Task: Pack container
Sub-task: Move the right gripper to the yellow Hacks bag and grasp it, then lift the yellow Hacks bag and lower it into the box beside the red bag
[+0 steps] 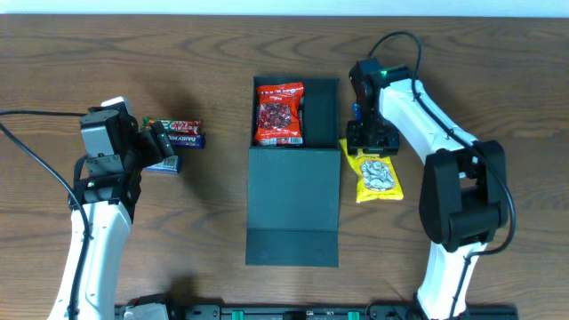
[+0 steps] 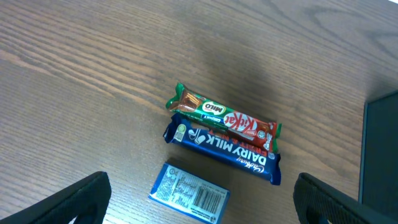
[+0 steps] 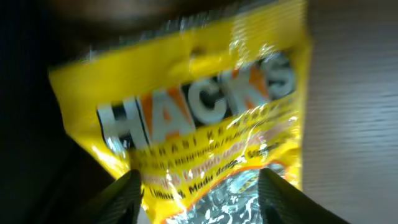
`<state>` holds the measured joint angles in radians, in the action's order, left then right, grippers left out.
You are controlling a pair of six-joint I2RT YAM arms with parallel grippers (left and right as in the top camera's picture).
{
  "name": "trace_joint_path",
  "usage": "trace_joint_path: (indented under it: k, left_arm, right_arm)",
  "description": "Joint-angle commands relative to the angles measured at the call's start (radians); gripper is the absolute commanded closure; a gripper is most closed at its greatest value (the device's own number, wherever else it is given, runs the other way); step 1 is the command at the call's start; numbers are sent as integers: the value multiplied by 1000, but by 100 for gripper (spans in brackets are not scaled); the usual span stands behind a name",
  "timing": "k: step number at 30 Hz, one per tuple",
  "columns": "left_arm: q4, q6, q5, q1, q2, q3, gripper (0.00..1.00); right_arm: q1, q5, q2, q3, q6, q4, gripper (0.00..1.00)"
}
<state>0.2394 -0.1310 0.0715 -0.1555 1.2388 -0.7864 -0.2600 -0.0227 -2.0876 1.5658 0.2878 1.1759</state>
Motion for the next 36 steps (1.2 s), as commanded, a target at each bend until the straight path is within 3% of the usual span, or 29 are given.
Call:
trace_joint_path:
  k: [1, 15, 26, 36]
  left_arm:
    - [4, -4, 0, -2, 5, -28, 5]
    - [27, -4, 0, -2, 5, -28, 5]
    - [26, -4, 0, -2, 5, -28, 5]
    - [26, -4, 0, -1, 5, -28, 5]
  right_arm:
    - [3, 39, -9, -30, -70, -3, 36]
    - [4, -40, -5, -43, -56, -20, 39]
    - [4, -56, 156, -42, -57, -45, 30]
    - [-5, -56, 163, -92, -57, -4, 32]
